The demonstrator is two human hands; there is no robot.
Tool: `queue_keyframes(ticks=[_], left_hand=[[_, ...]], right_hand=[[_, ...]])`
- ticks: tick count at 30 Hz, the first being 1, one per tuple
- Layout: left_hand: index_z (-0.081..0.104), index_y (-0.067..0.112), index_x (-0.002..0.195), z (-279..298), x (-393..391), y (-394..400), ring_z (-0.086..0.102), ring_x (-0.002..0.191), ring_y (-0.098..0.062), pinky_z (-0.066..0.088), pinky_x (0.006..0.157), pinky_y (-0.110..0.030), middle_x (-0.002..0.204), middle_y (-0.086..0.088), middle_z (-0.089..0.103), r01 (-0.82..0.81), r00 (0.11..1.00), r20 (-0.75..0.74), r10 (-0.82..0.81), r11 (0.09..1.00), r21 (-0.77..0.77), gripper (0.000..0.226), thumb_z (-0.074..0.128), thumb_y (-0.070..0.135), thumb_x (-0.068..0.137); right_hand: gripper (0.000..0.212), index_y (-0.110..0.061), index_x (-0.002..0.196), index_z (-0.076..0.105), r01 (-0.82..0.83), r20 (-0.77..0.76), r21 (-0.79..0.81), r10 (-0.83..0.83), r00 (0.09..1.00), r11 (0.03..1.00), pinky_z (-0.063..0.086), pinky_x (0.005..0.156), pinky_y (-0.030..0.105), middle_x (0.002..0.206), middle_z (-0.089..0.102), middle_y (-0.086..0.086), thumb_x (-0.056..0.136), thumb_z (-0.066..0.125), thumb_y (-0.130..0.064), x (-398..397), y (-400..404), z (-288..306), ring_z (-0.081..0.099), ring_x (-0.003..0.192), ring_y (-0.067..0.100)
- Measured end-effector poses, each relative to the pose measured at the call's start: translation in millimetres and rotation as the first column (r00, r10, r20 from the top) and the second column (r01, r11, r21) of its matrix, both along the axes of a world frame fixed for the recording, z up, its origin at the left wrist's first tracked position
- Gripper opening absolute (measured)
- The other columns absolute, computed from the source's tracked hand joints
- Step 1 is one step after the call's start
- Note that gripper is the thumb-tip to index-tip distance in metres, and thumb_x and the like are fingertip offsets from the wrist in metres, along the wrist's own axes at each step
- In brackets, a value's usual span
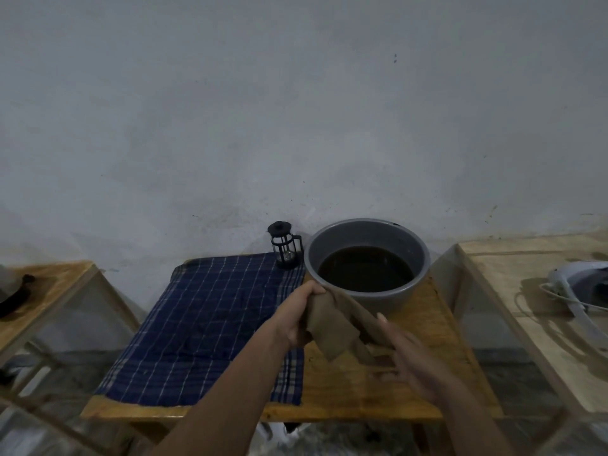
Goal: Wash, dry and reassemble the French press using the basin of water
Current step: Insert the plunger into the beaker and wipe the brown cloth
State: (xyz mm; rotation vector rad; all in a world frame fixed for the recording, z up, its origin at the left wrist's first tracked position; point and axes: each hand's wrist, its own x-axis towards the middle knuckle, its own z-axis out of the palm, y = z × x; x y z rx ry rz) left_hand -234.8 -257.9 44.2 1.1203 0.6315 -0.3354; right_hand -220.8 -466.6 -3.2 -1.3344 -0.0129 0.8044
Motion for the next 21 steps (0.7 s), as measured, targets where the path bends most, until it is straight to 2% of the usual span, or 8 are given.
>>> queue_keyframes(ticks=[3, 5, 7, 10, 14, 17, 19, 21], left_hand=[[0.054, 0.01, 0.125, -8.8, -1.7, 5.8, 0.065, 0.089, -0.032, 0.055, 0.069, -0.038, 0.109, -0.021, 0.064, -0.064, 0.998, -0.001, 0.064, 0.993, -0.104, 0.06, 0.069, 0.03, 0.07], [0.055, 0.007, 0.123, -14.3, -3.9, 8.6, 0.067, 0.084, -0.032, 0.056, 0.067, -0.038, 0.105, -0.022, 0.066, -0.105, 0.994, -0.028, 0.102, 0.985, -0.136, 0.06, 0.071, 0.028, 0.069], [0.057, 0.004, 0.12, -27.4, -1.1, 14.4, 0.068, 0.077, -0.031, 0.057, 0.063, -0.038, 0.096, -0.021, 0.069, -0.164, 0.985, -0.078, 0.153, 0.972, -0.168, 0.054, 0.072, 0.025, 0.072], [0.06, 0.002, 0.122, -45.2, -0.8, 15.9, 0.071, 0.076, -0.032, 0.059, 0.063, -0.04, 0.095, -0.022, 0.071, -0.171, 0.981, -0.12, 0.15, 0.968, -0.183, 0.058, 0.079, 0.024, 0.071], [0.061, 0.006, 0.121, -47.1, -8.9, 10.8, 0.072, 0.087, -0.034, 0.061, 0.067, -0.042, 0.107, -0.021, 0.07, -0.038, 0.984, -0.176, 0.015, 0.991, -0.127, 0.048, 0.073, 0.032, 0.082], [0.053, 0.02, 0.127, -46.5, -12.1, 2.8, 0.053, 0.12, -0.03, 0.05, 0.089, -0.045, 0.133, -0.009, 0.052, 0.119, 0.987, -0.142, -0.081, 0.95, 0.29, 0.048, 0.069, 0.035, 0.085], [0.054, 0.029, 0.125, -46.1, -10.9, -5.1, 0.052, 0.117, -0.014, 0.044, 0.088, -0.031, 0.136, 0.0, 0.05, 0.139, 0.984, 0.017, -0.18, 0.813, 0.565, 0.036, 0.063, 0.027, 0.09], [0.055, 0.038, 0.113, -40.3, -10.6, -16.0, 0.056, 0.101, 0.002, 0.044, 0.079, -0.017, 0.126, 0.011, 0.055, 0.188, 0.926, 0.15, -0.347, 0.767, 0.614, 0.027, 0.061, 0.022, 0.092]], right_hand=[[0.045, -0.02, 0.119, 0.061, -0.061, 0.136, 0.008, 0.06, 0.989, 0.998, 0.055, 0.087, 0.042, 0.119, 0.063, 0.01, 0.077, 0.069, -0.032, 1.1, -0.3, 3.3, 0.067, 0.103, 0.028], [0.037, -0.024, 0.114, 0.063, -0.064, 0.295, -0.081, 0.085, 0.952, 0.995, 0.056, 0.085, 0.037, 0.117, 0.062, 0.006, 0.079, 0.072, -0.022, 4.9, -2.2, 8.7, 0.066, 0.102, 0.023], [0.027, -0.027, 0.108, 0.064, -0.037, 0.411, -0.197, 0.117, 0.904, 0.98, 0.057, 0.074, 0.027, 0.108, 0.064, 0.004, 0.084, 0.069, -0.015, 16.1, 0.3, 9.9, 0.068, 0.088, 0.013], [0.013, -0.025, 0.097, 0.066, 0.113, 0.57, -0.332, 0.103, 0.815, 0.937, 0.053, 0.06, 0.02, 0.085, 0.067, 0.002, 0.09, 0.062, -0.015, 22.1, 2.6, 18.1, 0.065, 0.068, 0.008], [0.008, -0.024, 0.093, 0.066, 0.185, 0.719, -0.408, 0.189, 0.668, 0.894, 0.046, 0.058, 0.015, 0.081, 0.066, -0.006, 0.092, 0.058, -0.024, 22.4, 6.4, 39.9, 0.063, 0.073, 0.004], [0.014, -0.025, 0.09, 0.069, 0.221, 0.76, -0.503, 0.306, 0.573, 0.836, 0.039, 0.062, 0.013, 0.081, 0.066, -0.011, 0.092, 0.057, -0.032, 21.6, 10.5, 61.2, 0.059, 0.077, 0.001], [0.016, -0.027, 0.087, 0.069, 0.229, 0.761, -0.535, 0.347, 0.548, 0.813, 0.037, 0.062, 0.013, 0.08, 0.065, -0.013, 0.092, 0.057, -0.036, 22.1, 14.4, 69.9, 0.058, 0.077, 0.001], [0.017, -0.027, 0.085, 0.069, 0.286, 0.775, -0.543, 0.341, 0.531, 0.79, 0.033, 0.06, 0.012, 0.074, 0.06, -0.013, 0.092, 0.057, -0.037, 22.4, 18.0, 75.5, 0.054, 0.072, 0.0]])
